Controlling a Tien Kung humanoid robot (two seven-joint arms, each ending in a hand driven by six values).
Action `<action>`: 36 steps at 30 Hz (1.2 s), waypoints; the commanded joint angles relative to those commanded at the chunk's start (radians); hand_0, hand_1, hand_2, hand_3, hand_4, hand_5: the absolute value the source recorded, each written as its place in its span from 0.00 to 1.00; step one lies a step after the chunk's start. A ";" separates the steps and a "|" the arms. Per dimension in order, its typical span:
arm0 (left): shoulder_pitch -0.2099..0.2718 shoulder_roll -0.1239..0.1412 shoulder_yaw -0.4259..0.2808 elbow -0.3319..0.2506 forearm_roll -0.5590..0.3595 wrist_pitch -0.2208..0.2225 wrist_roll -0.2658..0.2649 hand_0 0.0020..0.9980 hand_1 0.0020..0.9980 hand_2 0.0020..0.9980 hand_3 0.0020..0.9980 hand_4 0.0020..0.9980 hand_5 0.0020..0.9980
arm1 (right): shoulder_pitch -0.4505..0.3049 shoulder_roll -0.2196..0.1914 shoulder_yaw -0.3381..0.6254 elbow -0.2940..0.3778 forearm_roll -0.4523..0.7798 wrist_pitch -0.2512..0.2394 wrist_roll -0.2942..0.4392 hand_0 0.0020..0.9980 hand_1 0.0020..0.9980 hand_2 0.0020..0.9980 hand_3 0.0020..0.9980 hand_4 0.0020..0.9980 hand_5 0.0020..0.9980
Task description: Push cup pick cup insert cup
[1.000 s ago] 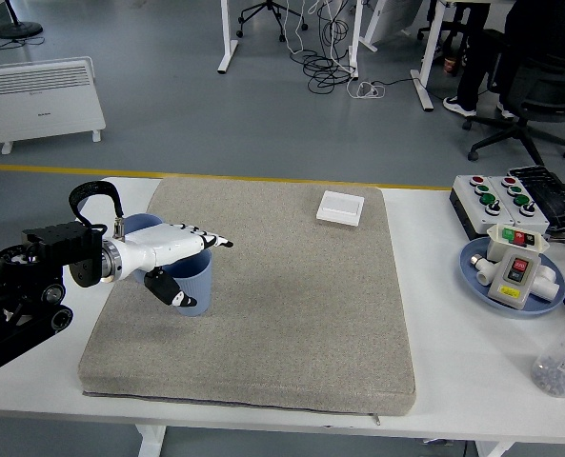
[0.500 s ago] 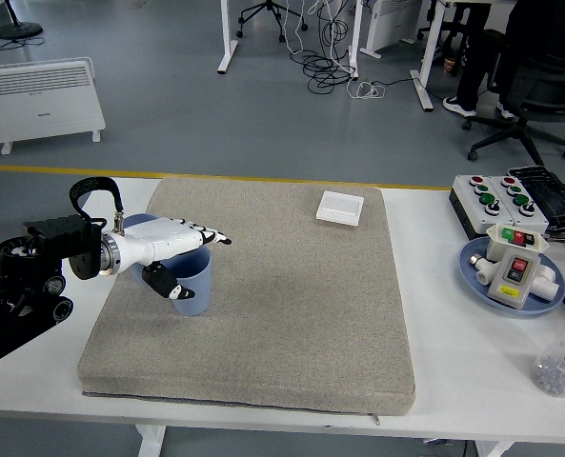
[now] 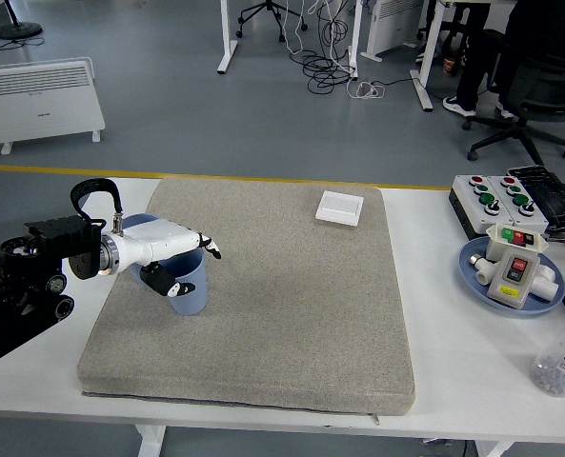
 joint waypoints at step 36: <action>0.015 0.020 -0.004 -0.103 -0.015 -0.010 0.008 0.50 0.61 0.70 0.72 0.48 0.00 | 0.002 -0.002 0.006 0.000 -0.005 -0.001 0.003 0.75 0.62 0.61 0.59 0.12 0.61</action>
